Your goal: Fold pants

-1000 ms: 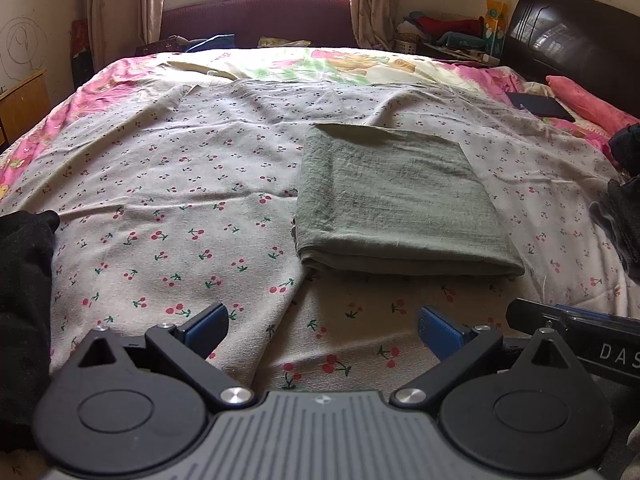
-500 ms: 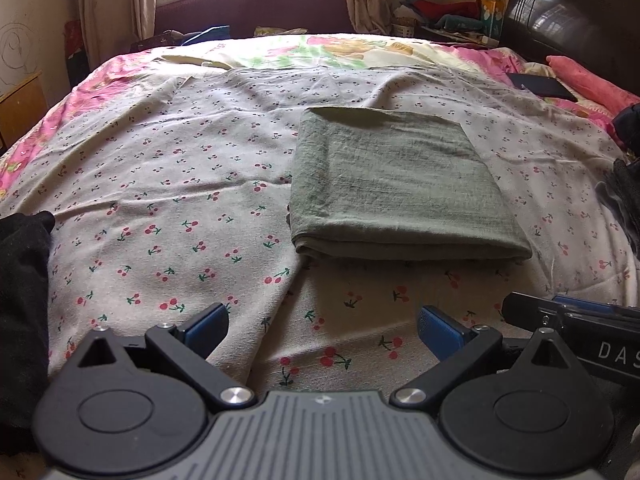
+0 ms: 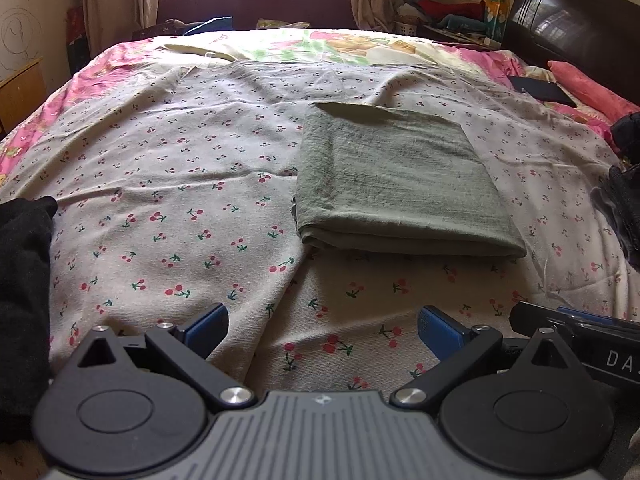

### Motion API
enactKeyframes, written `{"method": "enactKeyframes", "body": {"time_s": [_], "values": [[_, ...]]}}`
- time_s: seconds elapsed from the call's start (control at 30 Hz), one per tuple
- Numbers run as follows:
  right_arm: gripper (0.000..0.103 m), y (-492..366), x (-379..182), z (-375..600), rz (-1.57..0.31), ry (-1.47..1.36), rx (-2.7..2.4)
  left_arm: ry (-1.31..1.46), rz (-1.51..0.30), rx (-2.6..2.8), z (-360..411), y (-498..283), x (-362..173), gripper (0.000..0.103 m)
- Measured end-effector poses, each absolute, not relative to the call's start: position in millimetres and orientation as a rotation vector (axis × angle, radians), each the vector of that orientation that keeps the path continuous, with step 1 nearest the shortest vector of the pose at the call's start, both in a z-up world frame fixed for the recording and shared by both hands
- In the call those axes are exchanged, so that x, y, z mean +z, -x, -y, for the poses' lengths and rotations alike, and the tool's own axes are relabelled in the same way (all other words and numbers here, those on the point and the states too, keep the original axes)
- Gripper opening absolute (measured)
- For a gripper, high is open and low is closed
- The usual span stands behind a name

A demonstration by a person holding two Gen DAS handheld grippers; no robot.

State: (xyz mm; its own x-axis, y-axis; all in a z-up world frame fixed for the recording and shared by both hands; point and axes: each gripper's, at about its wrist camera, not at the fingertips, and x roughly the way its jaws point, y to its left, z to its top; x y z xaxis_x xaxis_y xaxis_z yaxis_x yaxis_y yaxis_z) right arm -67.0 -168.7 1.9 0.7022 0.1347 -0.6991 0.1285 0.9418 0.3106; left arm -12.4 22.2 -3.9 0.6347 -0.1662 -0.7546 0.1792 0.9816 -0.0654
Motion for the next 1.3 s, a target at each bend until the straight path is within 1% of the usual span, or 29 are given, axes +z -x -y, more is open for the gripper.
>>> {"method": "enactKeyframes", "body": {"time_s": [0.43,0.6,0.77,1.3], "values": [[0.053,79,6,168,-0.823,-0.377,0.013,0.005,-0.884,-0.219,-22,19,-4,0.103],[0.055,81,6,171,-0.849,-0.392,0.019,0.01,-0.895,-0.224,-22,19,-5,0.103],[0.055,86,8,166,-0.829,-0.366,0.026,-0.004,-0.893,-0.228,-19,21,-5,0.103],[0.055,79,1,168,-0.851,-0.392,0.005,-0.001,-0.909,-0.237,-18,17,-9,0.103]]}}
